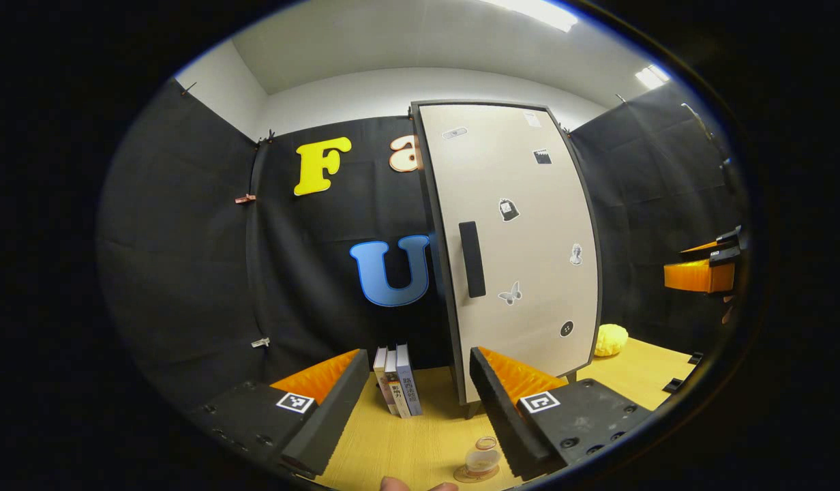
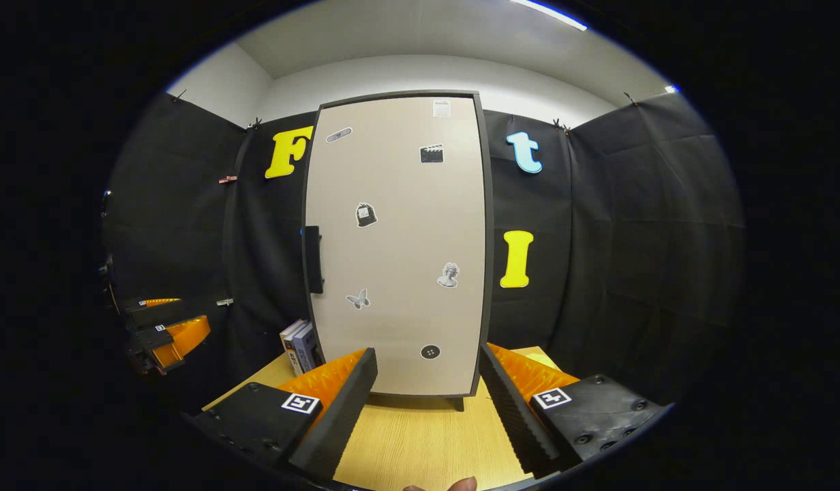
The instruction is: Open the cabinet door with the right hand, grasp the bottle in the cabinet with the left hand and place it on the coaster, then close the cabinet door with the right hand.
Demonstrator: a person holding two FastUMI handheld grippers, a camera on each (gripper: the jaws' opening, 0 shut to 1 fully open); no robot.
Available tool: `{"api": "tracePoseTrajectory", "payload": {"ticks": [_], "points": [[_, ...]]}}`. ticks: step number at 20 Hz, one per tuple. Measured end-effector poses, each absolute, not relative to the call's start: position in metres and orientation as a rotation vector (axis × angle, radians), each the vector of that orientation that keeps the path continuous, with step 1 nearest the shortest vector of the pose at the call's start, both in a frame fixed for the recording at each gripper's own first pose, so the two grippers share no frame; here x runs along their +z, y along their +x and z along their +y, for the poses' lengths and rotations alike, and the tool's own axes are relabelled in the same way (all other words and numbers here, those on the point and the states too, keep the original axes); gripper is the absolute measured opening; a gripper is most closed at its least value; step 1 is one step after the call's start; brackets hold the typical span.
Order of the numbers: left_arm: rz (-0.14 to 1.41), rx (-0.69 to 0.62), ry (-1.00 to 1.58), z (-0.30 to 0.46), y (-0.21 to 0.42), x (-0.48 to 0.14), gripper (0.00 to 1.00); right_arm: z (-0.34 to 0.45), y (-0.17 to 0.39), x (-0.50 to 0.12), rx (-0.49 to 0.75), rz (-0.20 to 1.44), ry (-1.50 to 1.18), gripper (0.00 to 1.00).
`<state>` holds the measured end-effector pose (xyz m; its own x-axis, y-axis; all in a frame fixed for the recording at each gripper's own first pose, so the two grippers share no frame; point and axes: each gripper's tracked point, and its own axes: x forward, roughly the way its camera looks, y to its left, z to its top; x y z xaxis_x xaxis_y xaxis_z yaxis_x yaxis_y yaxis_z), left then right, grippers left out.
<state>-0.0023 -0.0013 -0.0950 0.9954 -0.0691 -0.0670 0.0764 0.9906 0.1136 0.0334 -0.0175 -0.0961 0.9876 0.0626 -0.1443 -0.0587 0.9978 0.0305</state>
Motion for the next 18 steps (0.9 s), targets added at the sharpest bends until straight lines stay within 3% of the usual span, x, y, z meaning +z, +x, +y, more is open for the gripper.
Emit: {"api": "tracePoseTrajectory", "payload": {"ticks": [18], "points": [[0.065, -0.059, 0.068, 0.0026, -0.0011, -0.0929, 0.94, -0.0153, 0.0324, -0.0941, 0.062, 0.134, 0.012, 0.98]]}}
